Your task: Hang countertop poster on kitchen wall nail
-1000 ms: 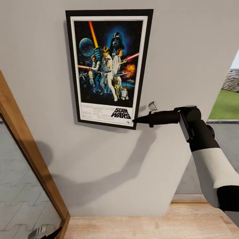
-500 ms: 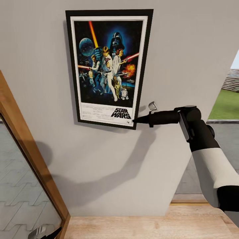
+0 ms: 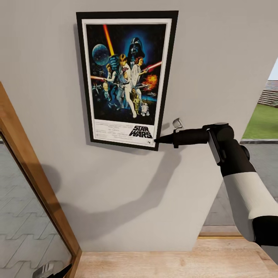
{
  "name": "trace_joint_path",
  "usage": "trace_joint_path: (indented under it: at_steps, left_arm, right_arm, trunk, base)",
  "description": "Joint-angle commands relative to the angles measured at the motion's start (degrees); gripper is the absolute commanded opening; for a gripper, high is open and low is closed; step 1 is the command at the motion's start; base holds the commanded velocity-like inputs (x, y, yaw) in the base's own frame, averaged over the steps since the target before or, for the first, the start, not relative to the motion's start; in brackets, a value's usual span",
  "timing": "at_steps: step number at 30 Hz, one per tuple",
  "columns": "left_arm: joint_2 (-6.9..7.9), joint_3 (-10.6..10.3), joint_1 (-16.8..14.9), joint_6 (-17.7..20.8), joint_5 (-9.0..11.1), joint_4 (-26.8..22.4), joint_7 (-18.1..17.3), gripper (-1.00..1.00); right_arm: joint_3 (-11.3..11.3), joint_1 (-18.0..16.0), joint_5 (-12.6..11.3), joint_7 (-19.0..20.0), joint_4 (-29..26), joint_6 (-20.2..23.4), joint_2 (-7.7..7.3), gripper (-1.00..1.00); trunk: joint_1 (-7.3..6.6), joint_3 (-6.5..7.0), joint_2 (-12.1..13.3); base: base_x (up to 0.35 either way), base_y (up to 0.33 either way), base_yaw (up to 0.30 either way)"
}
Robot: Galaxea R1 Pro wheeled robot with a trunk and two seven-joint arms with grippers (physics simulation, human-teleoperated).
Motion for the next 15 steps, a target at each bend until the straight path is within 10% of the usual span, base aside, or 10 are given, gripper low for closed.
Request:
trace_joint_path:
  at_steps: [1,15]
  left_arm:
    - [0.03,-0.48,-0.06,-0.52,0.28,0.05,-0.06,1.00]
    - [0.03,-0.48,-0.06,-0.51,0.30,0.05,-0.06,1.00]
  right_arm:
    - [0.05,-0.07,0.01,0.31,-0.01,0.67,-0.03,-1.00]
    - [0.05,-0.07,0.01,0.29,-0.01,0.67,-0.03,-1.00]
  trunk:
    - [0.03,-0.13,-0.12]
    - [0.03,-0.13,-0.12]
  base:
    - [0.000,0.000,0.000]
    - [0.000,0.000,0.000]
